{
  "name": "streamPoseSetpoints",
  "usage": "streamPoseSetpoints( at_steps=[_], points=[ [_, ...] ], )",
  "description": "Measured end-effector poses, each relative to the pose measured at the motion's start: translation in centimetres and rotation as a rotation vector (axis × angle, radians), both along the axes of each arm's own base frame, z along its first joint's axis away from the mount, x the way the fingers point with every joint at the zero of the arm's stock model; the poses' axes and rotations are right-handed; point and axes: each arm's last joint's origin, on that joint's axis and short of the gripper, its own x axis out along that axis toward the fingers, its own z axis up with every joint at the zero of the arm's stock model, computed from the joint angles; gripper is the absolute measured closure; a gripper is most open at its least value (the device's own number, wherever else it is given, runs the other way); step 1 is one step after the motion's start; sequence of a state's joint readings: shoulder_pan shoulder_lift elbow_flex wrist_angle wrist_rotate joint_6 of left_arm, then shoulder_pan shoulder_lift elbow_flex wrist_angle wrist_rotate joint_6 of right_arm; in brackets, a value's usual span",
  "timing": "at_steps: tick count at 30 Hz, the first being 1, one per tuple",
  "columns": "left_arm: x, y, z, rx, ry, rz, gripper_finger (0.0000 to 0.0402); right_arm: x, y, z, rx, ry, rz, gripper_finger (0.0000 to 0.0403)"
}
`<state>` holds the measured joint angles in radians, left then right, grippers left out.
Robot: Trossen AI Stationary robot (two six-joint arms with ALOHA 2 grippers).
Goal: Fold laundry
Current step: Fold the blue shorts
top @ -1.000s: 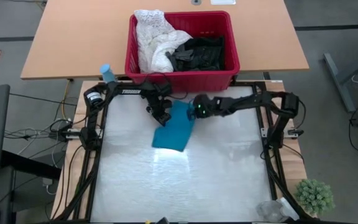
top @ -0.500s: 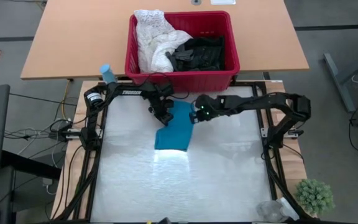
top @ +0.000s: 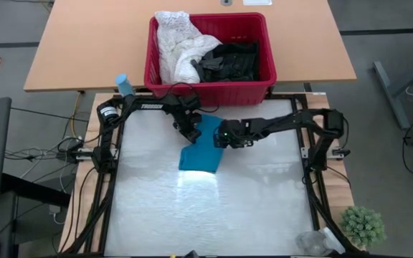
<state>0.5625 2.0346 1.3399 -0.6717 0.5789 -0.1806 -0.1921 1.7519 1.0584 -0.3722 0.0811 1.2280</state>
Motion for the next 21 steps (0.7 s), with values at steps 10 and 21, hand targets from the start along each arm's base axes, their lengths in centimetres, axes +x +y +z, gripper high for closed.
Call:
streamPoseSetpoints(
  at_steps=[10,21],
  points=[
    [0.2,0.1,0.0,0.016,-0.019,0.001,0.0311,1.2,-0.2,-1.7,0.031,0.002,-0.029,0.0138],
    [0.8,-0.1,0.2,0.023,-0.054,0.006,0.0311,2.3,-0.3,-4.2,0.1,-0.016,-0.07,0.014]
  ],
)
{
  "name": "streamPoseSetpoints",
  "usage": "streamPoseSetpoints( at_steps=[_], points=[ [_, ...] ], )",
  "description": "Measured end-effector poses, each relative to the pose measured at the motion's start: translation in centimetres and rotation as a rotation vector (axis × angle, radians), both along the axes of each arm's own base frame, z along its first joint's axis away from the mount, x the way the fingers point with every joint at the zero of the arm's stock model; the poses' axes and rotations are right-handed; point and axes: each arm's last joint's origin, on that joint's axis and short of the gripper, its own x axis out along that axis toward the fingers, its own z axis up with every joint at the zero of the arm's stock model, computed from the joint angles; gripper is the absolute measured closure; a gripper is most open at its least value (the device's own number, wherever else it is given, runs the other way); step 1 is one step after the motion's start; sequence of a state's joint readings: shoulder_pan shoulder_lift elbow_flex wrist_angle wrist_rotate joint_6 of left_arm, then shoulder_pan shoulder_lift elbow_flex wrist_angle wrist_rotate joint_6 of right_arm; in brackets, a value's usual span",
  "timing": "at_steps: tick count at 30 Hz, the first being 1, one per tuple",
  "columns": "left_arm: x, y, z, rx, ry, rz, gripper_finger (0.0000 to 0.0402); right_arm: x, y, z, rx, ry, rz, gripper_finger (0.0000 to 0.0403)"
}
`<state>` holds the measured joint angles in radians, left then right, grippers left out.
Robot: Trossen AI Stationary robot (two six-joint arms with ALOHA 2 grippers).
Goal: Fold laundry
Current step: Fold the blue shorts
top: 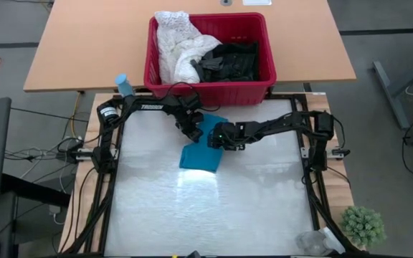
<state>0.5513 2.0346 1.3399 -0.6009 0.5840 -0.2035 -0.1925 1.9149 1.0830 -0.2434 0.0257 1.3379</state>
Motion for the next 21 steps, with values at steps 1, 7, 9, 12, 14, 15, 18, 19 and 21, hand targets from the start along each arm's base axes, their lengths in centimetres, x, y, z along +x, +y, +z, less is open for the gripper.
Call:
streamPoseSetpoints(
  at_steps=[1,7,9,12,14,15,18,19,21],
  points=[
    [0.06,-0.07,0.01,0.0,-0.003,-0.003,0.0311,0.04,-0.01,-0.19,0.016,0.001,0.001,0.0144],
    [0.6,-0.55,0.05,0.033,-0.018,-0.022,0.0318,-0.18,-0.58,-0.68,0.069,0.012,0.011,0.0225],
    [0.65,-0.56,0.04,0.053,-0.022,-0.035,0.033,-0.31,-0.83,-0.77,0.073,0.02,0.013,0.0269],
    [0.68,-0.51,0.05,0.066,-0.03,-0.045,0.0359,-0.42,-0.87,-0.86,0.081,0.028,0.04,0.034],
    [0.67,-0.45,0.06,0.074,-0.036,-0.053,0.0385,-0.41,-0.79,-0.89,0.071,0.032,0.065,0.0374],
    [0.66,-0.38,0.07,0.077,-0.039,-0.054,0.0393,-0.4,-0.77,-0.89,0.066,0.032,0.074,0.0375],
    [0.63,-0.27,0.08,0.077,-0.044,-0.053,0.0398,-0.44,-0.91,-0.89,0.065,0.032,0.087,0.0375],
    [0.61,-0.22,0.09,0.072,-0.048,-0.053,0.0399,-0.46,-1.0,-0.89,0.065,0.03,0.089,0.0375],
    [0.52,-0.09,0.16,0.037,-0.069,-0.056,0.04,-0.48,-0.99,-0.39,0.056,0.017,0.111,0.0375]
  ],
)
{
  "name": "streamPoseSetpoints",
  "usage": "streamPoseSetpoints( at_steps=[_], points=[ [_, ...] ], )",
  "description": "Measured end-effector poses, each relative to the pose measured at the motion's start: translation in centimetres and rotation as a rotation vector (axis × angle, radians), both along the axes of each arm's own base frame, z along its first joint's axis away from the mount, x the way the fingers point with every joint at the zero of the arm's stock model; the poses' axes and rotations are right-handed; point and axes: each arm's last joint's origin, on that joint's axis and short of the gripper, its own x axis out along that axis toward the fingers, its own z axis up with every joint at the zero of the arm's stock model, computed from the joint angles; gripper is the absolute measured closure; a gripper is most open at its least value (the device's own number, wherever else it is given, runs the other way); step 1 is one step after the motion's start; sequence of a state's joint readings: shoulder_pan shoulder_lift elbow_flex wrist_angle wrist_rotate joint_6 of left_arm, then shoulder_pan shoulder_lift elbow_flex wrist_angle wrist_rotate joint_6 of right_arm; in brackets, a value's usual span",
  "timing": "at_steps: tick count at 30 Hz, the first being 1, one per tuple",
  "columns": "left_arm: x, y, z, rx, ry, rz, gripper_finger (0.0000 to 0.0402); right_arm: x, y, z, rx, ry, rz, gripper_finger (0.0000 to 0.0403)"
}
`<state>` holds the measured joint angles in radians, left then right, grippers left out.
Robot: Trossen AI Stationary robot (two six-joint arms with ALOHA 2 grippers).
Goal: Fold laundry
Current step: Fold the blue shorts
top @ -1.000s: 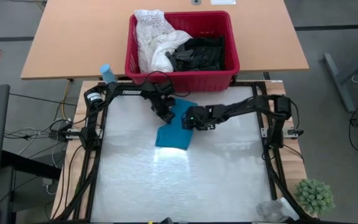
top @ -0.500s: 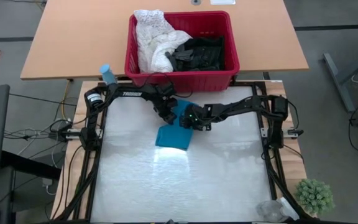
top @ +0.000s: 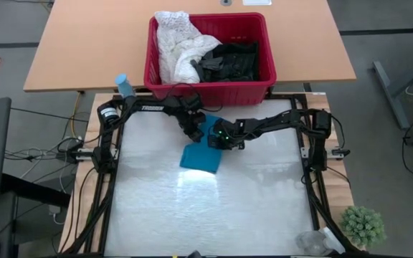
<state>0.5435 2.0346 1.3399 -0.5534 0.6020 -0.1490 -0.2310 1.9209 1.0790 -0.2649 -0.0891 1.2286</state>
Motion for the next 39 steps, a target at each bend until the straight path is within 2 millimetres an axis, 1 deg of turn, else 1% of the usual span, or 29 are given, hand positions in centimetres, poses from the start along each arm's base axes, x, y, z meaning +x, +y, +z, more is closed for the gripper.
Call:
streamPoseSetpoints(
  at_steps=[3,6,12,15,19,22,26,30,35,39],
  points=[
    [-0.3,0.5,0.1,-0.068,-0.034,-0.003,0.0401,-0.3,0.0,1.2,-0.026,-0.014,0.01,0.0375],
    [-0.8,1.2,0.2,-0.119,-0.054,0.017,0.0401,-1.0,0.1,2.6,-0.068,0.003,0.015,0.0375],
    [-1.4,2.1,0.4,-0.205,-0.109,0.026,0.0401,-2.1,-0.4,5.1,-0.158,-0.011,0.033,0.0375],
    [-1.2,2.3,0.5,-0.214,-0.127,0.039,0.0401,-2.2,-0.7,5.6,-0.175,-0.029,0.042,0.0375],
    [-0.5,2.3,0.9,-0.254,-0.199,0.036,0.0401,-2.1,-0.8,5.7,-0.189,-0.044,0.053,0.0375],
    [-0.5,2.3,1.4,-0.269,-0.227,0.032,0.0401,-2.1,-0.8,5.7,-0.2,-0.044,0.059,0.0375],
    [-1.0,2.3,3.1,-0.237,-0.261,0.023,0.0401,-2.1,-0.8,6.1,-0.227,-0.05,0.082,0.0375],
    [-1.6,2.6,5.6,-0.159,-0.325,0.018,0.0401,-2.3,-0.9,7.0,-0.287,-0.061,0.082,0.0375],
    [-2.1,2.4,7.6,-0.047,-0.371,-0.003,0.0401,-3.2,-1.1,9.4,-0.418,-0.089,0.076,0.0375],
    [-2.1,2.6,8.2,0.056,-0.394,-0.009,0.0402,-3.9,-1.4,11.1,-0.555,-0.085,0.095,0.0375]
  ],
)
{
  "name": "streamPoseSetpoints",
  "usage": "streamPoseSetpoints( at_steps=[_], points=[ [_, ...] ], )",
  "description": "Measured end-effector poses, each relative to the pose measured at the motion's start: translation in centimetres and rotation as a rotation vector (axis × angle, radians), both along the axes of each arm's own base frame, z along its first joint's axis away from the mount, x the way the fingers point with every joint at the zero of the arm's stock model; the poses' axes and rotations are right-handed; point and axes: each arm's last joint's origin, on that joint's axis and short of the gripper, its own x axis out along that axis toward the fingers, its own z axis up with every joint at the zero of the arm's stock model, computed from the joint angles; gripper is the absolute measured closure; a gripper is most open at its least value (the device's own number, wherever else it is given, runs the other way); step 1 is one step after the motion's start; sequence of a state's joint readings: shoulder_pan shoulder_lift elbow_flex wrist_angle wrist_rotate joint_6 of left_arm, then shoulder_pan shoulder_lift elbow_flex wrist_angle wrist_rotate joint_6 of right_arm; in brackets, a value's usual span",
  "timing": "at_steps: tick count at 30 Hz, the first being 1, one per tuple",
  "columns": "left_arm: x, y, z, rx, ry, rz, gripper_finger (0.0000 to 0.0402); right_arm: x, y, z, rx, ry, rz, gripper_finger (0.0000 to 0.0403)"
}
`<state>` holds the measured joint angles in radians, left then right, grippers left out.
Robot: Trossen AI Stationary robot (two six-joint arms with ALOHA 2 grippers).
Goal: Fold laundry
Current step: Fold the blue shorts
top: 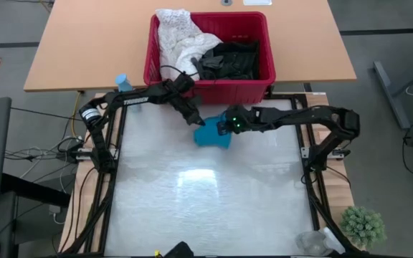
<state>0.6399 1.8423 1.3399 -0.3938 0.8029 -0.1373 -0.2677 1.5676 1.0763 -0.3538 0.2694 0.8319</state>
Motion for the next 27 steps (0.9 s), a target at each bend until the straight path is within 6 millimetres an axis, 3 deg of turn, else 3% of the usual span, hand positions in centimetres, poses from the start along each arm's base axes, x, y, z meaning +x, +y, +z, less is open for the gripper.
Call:
streamPoseSetpoints(
  at_steps=[8,20,27],
  points=[
    [0.3,1.1,0.7,0.072,-0.083,0.048,0.0401,-1.0,-0.6,1.6,-0.184,0.056,0.039,0.0375],
    [0.5,2.2,1.1,0.37,-0.104,0.119,0.0401,-0.2,-3.3,0.7,-0.383,0.152,0.06,0.0375],
    [0.7,2.5,1.0,0.645,-0.036,0.122,0.0401,0.3,-4.6,0.4,-0.514,0.215,0.092,0.0375]
  ],
)
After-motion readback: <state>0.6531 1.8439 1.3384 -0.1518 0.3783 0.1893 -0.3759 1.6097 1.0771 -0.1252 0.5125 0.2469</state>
